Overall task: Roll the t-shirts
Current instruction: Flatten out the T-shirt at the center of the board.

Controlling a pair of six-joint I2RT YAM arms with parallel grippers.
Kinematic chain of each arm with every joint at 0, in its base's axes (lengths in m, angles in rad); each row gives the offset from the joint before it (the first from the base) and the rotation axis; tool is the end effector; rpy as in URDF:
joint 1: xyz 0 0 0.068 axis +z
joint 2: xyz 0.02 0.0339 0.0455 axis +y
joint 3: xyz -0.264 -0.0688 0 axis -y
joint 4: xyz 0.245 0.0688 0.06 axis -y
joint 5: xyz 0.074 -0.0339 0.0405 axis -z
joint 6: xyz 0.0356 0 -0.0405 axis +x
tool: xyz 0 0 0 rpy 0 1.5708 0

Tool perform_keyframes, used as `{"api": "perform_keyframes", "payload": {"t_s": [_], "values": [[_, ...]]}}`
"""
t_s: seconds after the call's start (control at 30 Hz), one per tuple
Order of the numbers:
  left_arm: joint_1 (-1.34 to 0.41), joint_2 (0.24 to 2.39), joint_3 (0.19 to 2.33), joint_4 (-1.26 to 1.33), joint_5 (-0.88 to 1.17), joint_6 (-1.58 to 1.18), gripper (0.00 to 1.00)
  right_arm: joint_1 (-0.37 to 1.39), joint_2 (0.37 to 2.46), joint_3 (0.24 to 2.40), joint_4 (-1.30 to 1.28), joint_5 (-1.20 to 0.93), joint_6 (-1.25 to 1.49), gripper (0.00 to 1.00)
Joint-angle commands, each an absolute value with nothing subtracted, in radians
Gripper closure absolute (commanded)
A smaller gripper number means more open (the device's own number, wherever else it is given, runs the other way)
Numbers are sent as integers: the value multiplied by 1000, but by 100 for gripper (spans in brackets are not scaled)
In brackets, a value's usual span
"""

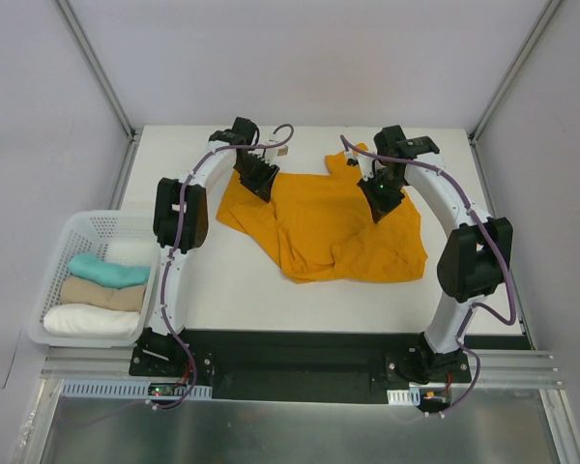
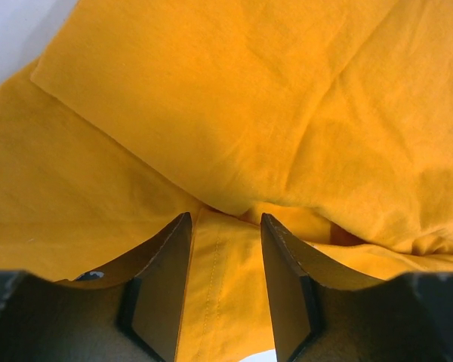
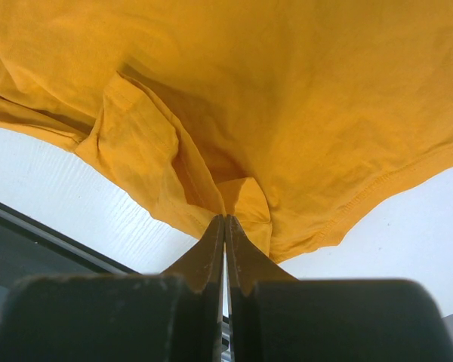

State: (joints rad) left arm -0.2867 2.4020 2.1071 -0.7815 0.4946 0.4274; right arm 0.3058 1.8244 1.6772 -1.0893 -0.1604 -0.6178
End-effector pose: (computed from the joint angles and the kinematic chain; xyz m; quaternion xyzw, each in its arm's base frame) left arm 0.4910 -0.1624 0.1849 0.3847 0.8599 -0.2201 0.2533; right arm 0.3542 0.1178 0.2894 -0.4499 0.8740 0.0523 0.1761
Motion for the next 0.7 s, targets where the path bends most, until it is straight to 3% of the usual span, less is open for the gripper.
{"api": "perform_keyframes", "payload": {"t_s": [0.0, 0.47, 0.67], "values": [[-288, 2411, 2138, -834, 506, 416, 59, 313, 1819, 1712, -1120, -138, -609, 99], [-288, 2445, 2174, -862, 469, 417, 63, 314, 1844, 1733, -1120, -138, -607, 99], [-290, 2457, 2204, -879, 471, 416, 88, 316, 1850, 1741, -1117, -141, -606, 99]]}}
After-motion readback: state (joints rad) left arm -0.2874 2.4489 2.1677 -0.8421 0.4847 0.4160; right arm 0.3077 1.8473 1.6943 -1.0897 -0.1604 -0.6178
